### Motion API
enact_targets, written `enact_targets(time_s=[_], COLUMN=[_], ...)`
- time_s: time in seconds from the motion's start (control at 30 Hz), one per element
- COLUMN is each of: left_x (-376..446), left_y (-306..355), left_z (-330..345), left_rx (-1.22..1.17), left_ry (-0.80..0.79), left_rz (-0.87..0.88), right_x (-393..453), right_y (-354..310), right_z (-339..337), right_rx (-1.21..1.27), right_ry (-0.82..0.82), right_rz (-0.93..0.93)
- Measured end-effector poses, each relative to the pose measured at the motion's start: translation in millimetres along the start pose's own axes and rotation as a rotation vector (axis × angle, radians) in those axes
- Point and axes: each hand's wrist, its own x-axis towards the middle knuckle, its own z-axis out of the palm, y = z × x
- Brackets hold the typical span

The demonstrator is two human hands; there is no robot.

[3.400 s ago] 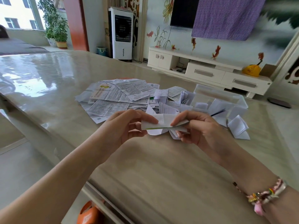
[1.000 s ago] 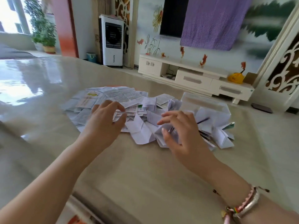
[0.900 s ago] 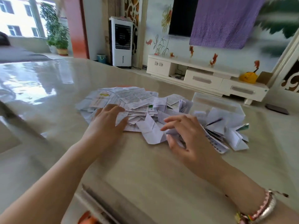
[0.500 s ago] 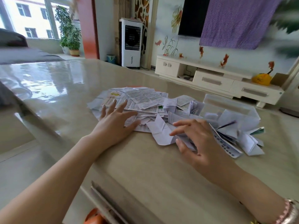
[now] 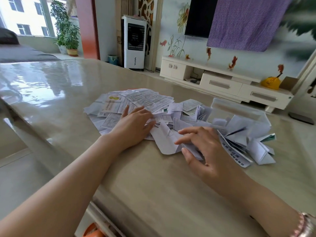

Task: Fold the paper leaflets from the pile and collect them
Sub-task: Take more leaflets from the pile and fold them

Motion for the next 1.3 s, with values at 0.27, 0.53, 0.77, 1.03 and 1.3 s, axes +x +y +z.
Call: enact_targets(time_s=[0.27, 0.53, 0.77, 1.03, 1.3], left_x=[-5.4, -23.8, -23.3, -27.1, -37.8], left_y=[-6.6, -7.9, -9.3, -2.8, 0.2], left_z=[-10.5, -21.5, -19.2, -21.5, -30.1], left_rx=[-0.120, -0.322, -0.246, -0.121, -0.031], left_ry=[0.346, 0.523, 0.298, 0.328, 0.294], left_rz=[0.030, -0.142, -0.138, -0.115, -0.205], right_x=[-0.1, -0.5, -2.8, -1.2, 22.8], right_y=[-0.9, -1.1, -6.5, -7.0, 16.7], right_z=[-0.9, 0.5, 0.8, 15.1, 21.2], right_rx=[0.006, 0.008, 0.115, 0.027, -0.150], right_ry=[0.007, -0.019, -0.107, -0.400, -0.425], right_rz=[-0.006, -0.010, -0.027, -0.046, 0.246])
